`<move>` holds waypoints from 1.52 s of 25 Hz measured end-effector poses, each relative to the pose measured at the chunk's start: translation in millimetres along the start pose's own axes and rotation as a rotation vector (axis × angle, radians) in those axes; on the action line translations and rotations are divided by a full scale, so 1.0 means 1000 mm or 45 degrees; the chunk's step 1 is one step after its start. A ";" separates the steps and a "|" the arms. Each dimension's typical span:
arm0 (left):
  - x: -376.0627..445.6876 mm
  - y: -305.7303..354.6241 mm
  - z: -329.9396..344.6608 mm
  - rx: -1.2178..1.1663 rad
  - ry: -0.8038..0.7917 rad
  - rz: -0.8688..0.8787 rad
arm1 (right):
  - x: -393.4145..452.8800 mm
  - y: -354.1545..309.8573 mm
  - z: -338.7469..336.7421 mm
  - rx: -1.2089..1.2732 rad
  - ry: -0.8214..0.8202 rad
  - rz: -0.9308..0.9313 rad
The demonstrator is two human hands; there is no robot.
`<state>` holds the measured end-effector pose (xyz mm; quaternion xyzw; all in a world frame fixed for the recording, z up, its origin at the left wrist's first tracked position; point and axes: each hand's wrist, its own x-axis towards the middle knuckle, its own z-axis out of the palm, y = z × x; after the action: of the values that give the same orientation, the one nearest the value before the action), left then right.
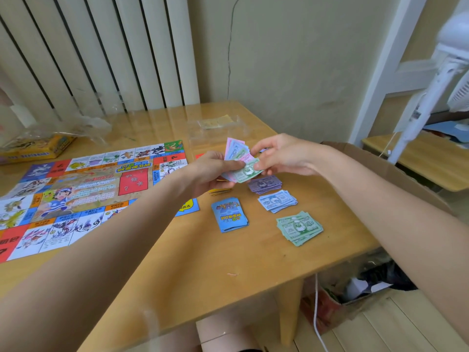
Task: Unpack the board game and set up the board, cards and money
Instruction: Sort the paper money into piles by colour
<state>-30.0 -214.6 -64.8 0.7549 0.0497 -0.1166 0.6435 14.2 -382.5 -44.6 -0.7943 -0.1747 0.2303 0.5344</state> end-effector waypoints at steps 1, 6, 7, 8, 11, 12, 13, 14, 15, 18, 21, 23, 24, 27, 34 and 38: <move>-0.004 0.000 0.002 0.039 -0.015 -0.003 | -0.004 0.001 -0.001 -0.030 -0.030 0.028; -0.029 -0.003 0.026 0.292 -0.282 -0.036 | -0.038 0.002 -0.006 -0.400 -0.370 0.199; -0.032 -0.003 0.031 0.326 -0.317 -0.031 | -0.044 0.002 -0.008 -0.452 -0.382 0.217; -0.035 -0.002 0.034 0.346 -0.329 -0.019 | -0.049 0.002 -0.010 -0.481 -0.377 0.223; -0.041 0.000 0.037 0.352 -0.307 0.003 | -0.064 0.008 -0.020 -0.520 -0.329 0.238; -0.043 0.000 0.037 0.355 -0.308 0.000 | -0.068 0.012 -0.022 -0.548 -0.309 0.247; -0.044 -0.001 0.036 0.361 -0.305 -0.007 | -0.070 0.016 -0.023 -0.604 -0.298 0.255; -0.046 -0.002 0.036 0.372 -0.295 -0.013 | -0.071 0.021 -0.022 -0.686 -0.296 0.261; -0.047 -0.003 0.036 0.388 -0.273 -0.017 | -0.071 0.026 -0.020 -0.787 -0.299 0.266; -0.044 -0.004 0.036 0.437 -0.131 -0.017 | -0.067 0.033 -0.015 -1.037 -0.285 0.311; -0.038 -0.005 0.031 0.427 -0.010 -0.036 | -0.065 0.026 -0.016 -1.021 -0.174 0.269; -0.035 -0.006 0.028 0.391 0.011 -0.052 | -0.060 0.018 -0.018 -0.755 -0.033 0.125; -0.034 -0.005 0.026 0.366 0.018 -0.054 | -0.057 0.014 -0.017 -0.597 0.012 0.063; -0.030 -0.003 0.025 0.246 -0.001 -0.015 | -0.048 0.009 -0.008 -0.414 0.018 -0.029; -0.004 0.010 -0.005 -0.026 0.024 0.009 | 0.006 0.011 -0.008 -0.031 0.424 -0.065; 0.016 0.006 -0.021 0.160 0.080 -0.041 | 0.041 0.019 -0.006 -0.251 0.543 0.147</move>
<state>-11.3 -196.4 -60.2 0.7961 0.0747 -0.1059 0.5911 52.6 -372.5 -67.8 -0.8819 -0.0340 0.0694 0.4650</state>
